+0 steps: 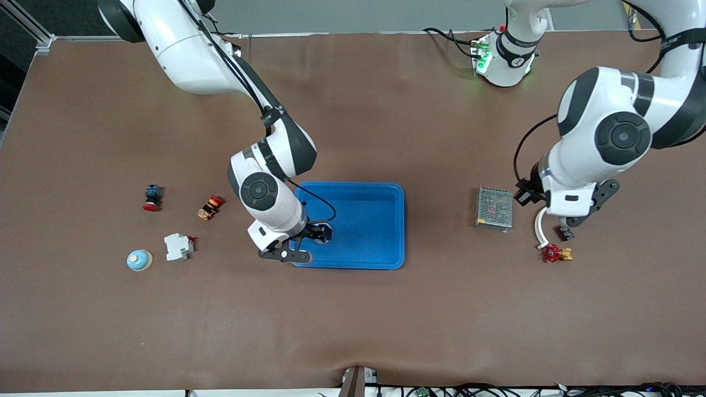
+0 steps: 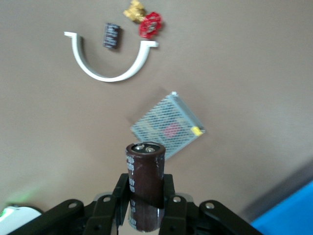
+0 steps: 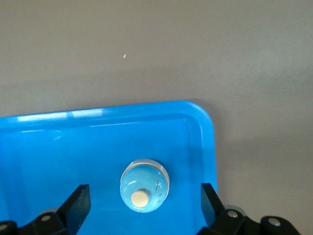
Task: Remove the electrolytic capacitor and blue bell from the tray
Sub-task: 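Set the capacitor by the bracket while the right gripper lowers onto the dome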
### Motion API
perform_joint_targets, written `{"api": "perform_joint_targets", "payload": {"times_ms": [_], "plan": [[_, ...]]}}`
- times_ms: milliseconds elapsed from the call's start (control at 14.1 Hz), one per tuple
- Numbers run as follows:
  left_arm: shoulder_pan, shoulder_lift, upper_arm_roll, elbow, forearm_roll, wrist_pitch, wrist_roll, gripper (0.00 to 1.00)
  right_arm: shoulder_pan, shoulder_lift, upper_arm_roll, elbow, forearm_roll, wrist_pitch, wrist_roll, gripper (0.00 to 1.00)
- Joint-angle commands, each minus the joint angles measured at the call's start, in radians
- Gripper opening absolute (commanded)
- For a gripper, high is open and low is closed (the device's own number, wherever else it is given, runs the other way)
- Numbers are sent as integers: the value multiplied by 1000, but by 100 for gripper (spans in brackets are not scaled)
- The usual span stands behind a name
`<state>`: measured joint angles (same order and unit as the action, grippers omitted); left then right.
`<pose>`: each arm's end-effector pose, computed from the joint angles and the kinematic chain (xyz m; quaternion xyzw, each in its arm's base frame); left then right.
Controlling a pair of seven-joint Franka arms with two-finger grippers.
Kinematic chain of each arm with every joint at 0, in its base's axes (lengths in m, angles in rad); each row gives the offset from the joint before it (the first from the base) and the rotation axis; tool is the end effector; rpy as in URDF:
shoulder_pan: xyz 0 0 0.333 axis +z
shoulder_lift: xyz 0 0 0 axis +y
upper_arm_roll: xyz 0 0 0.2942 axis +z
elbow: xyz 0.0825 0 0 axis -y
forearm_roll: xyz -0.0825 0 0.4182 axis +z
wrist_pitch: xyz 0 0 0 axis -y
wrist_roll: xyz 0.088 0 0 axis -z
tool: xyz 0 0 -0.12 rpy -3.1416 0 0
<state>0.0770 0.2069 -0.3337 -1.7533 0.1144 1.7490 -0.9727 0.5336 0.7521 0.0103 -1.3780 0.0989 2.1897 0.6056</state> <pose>0.6045 -0.1382 0.3923 -0.9372 -0.3338 0.0688 0.0745 0.6440 0.3933 0.2252 -0.9968 0.0597 -0.0007 0.0536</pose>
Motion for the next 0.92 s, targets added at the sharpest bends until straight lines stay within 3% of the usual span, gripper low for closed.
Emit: {"api": "perform_joint_targets", "payload": {"times_ms": [0, 497, 852], "plan": [[66, -84, -4, -119, -50, 4, 84, 0, 34, 15, -9, 7, -11, 1, 22, 100], [233, -149, -1, -349, -41, 46, 353, 0, 45, 56, -9, 5, -19, 33, 17, 100], [305, -129, 2, -535, 68, 321, 385, 0, 45, 85, -9, 4, -21, 59, 19, 100]]}}
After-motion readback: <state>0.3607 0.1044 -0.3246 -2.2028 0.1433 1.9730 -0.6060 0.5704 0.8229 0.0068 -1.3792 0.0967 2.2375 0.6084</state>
